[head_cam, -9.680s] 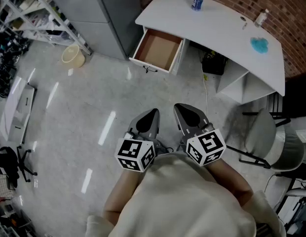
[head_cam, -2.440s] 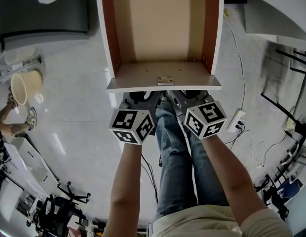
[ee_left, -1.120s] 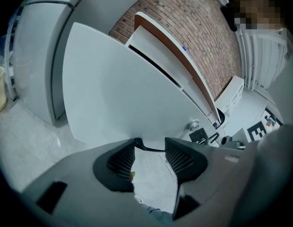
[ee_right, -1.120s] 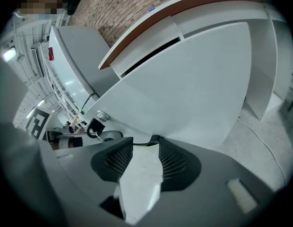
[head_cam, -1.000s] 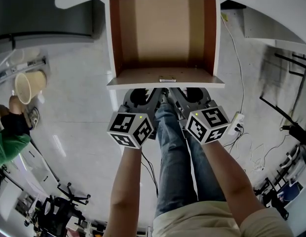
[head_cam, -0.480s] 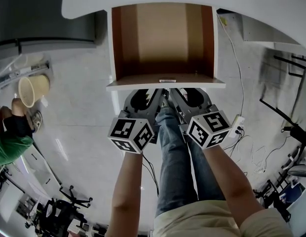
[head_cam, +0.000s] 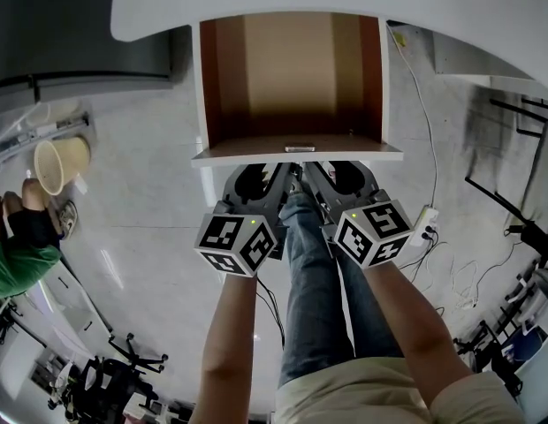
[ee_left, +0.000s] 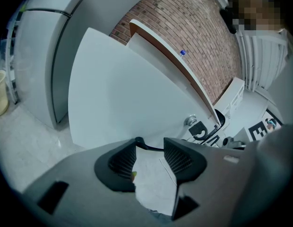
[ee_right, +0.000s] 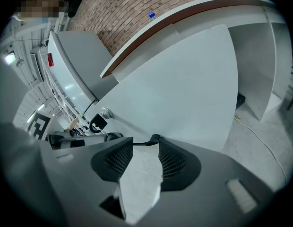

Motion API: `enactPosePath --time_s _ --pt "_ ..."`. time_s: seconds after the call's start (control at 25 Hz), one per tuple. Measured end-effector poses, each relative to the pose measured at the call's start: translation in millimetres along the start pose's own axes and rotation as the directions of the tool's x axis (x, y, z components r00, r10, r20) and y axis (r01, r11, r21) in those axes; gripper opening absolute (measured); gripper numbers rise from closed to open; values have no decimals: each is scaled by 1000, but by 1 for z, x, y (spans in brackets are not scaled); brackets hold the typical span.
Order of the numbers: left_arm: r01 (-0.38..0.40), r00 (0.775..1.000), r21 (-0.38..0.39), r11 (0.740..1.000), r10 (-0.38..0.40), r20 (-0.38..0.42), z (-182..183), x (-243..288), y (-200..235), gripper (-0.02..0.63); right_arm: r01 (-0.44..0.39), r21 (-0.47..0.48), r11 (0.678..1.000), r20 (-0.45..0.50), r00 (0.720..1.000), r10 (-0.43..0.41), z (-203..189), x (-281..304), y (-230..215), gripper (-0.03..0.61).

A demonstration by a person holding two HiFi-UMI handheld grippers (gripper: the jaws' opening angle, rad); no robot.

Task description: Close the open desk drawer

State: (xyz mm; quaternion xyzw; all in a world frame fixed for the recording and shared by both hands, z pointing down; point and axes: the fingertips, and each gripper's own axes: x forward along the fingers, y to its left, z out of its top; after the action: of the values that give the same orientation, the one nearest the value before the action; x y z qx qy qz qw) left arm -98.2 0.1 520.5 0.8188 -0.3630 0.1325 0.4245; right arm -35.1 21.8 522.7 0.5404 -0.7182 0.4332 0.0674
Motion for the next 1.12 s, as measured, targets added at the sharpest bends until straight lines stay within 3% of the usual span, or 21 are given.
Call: enactPosePath --time_s 1.12 --pt "-17 999 -19 1000 18 30 21 16 5 179 5 -8 1000 14 1000 -5 21 15 -6 176"
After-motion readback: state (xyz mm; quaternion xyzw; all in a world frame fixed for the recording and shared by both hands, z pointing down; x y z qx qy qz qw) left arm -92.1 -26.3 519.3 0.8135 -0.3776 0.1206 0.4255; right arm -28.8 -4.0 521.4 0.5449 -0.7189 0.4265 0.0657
